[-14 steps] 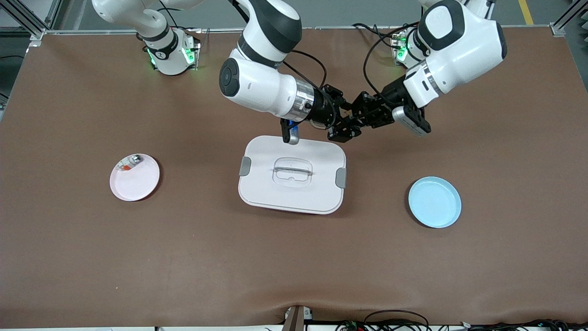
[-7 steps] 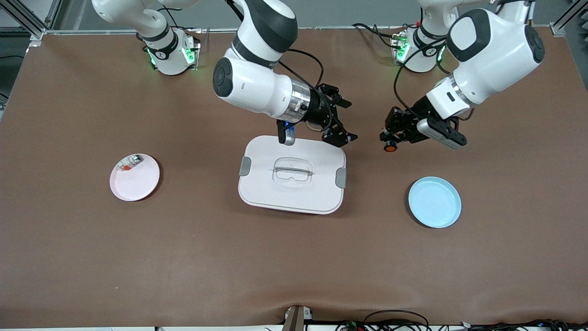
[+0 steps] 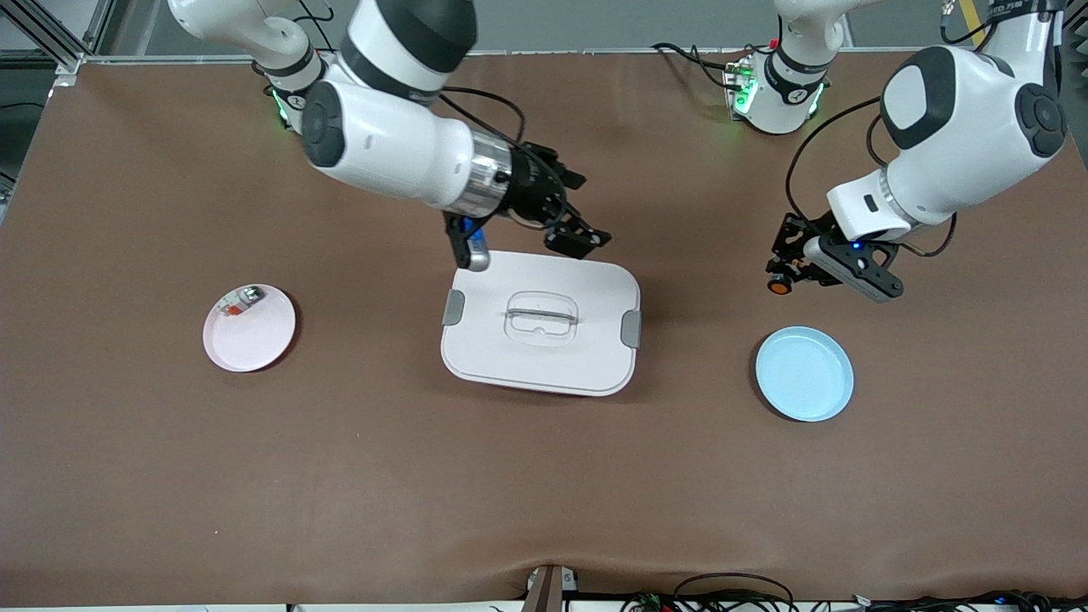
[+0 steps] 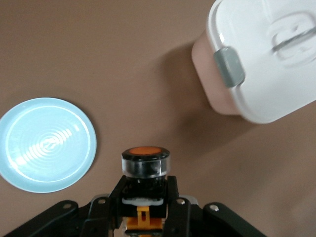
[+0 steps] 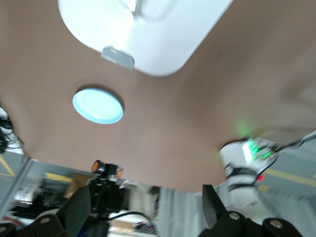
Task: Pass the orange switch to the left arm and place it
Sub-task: 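Carry the switch with the left gripper while the right gripper withdraws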
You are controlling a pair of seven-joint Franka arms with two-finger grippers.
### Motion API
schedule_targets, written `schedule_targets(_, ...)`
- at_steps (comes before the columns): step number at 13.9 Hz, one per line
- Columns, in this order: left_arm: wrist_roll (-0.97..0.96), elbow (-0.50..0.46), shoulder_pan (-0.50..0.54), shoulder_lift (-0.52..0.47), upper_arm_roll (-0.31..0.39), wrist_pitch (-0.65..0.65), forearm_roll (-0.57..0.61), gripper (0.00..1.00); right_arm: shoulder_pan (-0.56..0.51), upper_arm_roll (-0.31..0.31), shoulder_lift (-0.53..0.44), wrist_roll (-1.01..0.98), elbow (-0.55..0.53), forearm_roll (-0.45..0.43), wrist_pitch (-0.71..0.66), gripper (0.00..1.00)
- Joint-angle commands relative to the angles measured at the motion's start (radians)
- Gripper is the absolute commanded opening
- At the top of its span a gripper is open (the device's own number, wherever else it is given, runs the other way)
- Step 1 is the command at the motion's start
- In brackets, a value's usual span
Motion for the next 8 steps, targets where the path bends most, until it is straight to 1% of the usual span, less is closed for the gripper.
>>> schedule_targets(1, 0.117, 0.025, 0.029, 0.039, -0.008, -0.023, 0.093, 0.00, -0.059, 0.010, -0.148, -0.207, -0.185, -0.026, -0.022, 1.00)
schedule_targets(3, 0.197, 0.025, 0.057, 0.065, -0.008, -0.021, 0.179, 0.00, -0.108, 0.010, -0.237, -0.401, -0.318, -0.028, -0.022, 1.00)
schedule_targets(4, 0.237, 0.025, 0.061, 0.075, -0.008, -0.018, 0.228, 0.00, -0.124, 0.008, -0.274, -0.489, -0.372, -0.049, -0.024, 1.00)
schedule_targets(6, 0.300, 0.030, 0.064, 0.109, -0.008, -0.004, 0.313, 0.00, -0.173, 0.010, -0.322, -0.635, -0.444, -0.155, -0.038, 1.00)
schedule_targets(8, 0.366, 0.053, 0.074, 0.157, -0.008, 0.022, 0.402, 0.00, -0.231, 0.010, -0.337, -0.790, -0.469, -0.238, -0.096, 1.00)
